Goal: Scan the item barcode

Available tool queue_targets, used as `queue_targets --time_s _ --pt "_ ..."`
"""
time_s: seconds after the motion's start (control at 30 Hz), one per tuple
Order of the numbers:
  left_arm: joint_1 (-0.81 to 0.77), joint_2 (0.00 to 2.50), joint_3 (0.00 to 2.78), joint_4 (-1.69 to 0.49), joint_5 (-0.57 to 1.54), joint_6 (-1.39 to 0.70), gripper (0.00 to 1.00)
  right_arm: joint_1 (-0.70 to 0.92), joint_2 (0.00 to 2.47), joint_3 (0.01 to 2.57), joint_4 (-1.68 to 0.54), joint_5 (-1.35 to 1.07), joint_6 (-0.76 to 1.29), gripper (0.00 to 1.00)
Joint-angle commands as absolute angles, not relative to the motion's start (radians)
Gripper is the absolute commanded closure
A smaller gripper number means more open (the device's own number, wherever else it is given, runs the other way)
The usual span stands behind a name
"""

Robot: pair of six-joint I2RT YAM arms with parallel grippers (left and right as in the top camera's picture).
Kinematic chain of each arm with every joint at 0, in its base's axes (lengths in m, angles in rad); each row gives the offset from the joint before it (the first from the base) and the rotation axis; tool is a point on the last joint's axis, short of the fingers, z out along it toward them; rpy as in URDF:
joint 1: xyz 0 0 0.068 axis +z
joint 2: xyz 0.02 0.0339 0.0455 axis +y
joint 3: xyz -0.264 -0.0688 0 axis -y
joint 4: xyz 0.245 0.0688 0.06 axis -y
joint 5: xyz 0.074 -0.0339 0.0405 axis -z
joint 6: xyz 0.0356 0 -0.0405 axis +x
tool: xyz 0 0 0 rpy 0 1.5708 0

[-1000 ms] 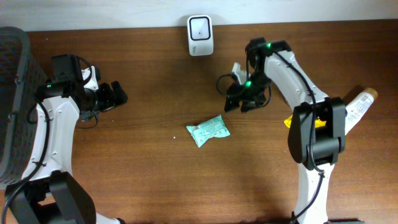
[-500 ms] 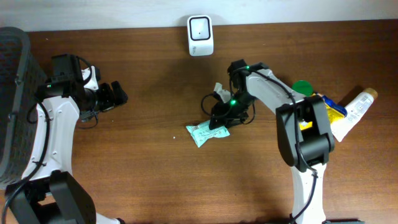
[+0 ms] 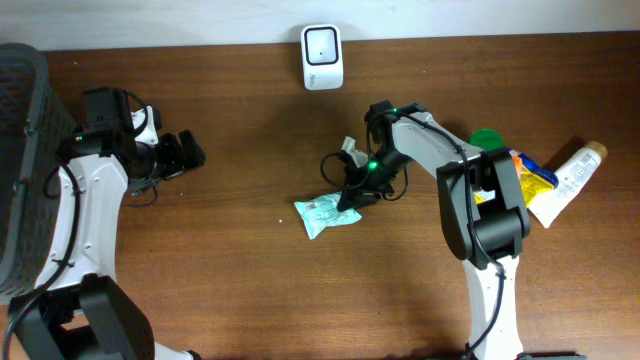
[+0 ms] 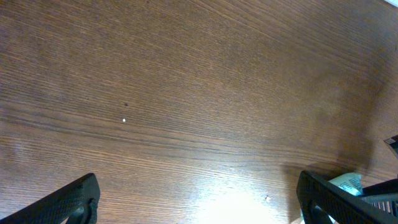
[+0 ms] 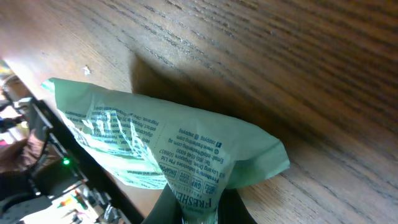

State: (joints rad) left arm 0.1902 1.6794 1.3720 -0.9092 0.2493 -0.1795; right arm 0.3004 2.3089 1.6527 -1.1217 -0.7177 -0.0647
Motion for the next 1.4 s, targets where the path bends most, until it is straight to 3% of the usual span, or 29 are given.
queue_targets --time_s 0.0,0.23,0.53,0.73,0.93,1.07,1.2,1.37 --pt "0.193 1.694 1.369 -0.91 0.246 -0.178 0.01 0.278 2.374 1.655 -1.12 -0.737 -0.074 0.96" --pt "0.193 1.694 1.369 -0.91 0.246 -0.178 0.01 0.243 2.242 1.746 -1.227 -0.876 -0.146 0.96" --pt "0.193 1.694 1.369 -0.91 0.246 -0.178 0.01 0.195 1.816 1.819 -1.313 -0.879 -0.058 0.96" --pt "0.193 1.694 1.369 -0.91 0.246 -0.178 0.01 0.182 1.611 1.819 -1.347 -0.745 0.051 0.96" --pt "0.193 1.694 1.369 -0.91 0.246 -0.178 0.01 0.228 1.606 1.866 -1.351 -0.666 0.115 0.96" --pt "0.193 1.694 1.369 -0.91 0.246 -0.178 0.01 0.289 1.694 2.115 -1.392 -0.483 0.144 0.96" --pt "0.193 1.694 1.369 -0.91 0.246 -0.178 0.01 0.349 1.9 2.484 -1.483 -0.15 0.137 0.96" --pt "0.193 1.694 1.369 -0.91 0.246 -0.178 0.01 0.418 2.101 2.558 -1.273 0.302 0.023 0.96"
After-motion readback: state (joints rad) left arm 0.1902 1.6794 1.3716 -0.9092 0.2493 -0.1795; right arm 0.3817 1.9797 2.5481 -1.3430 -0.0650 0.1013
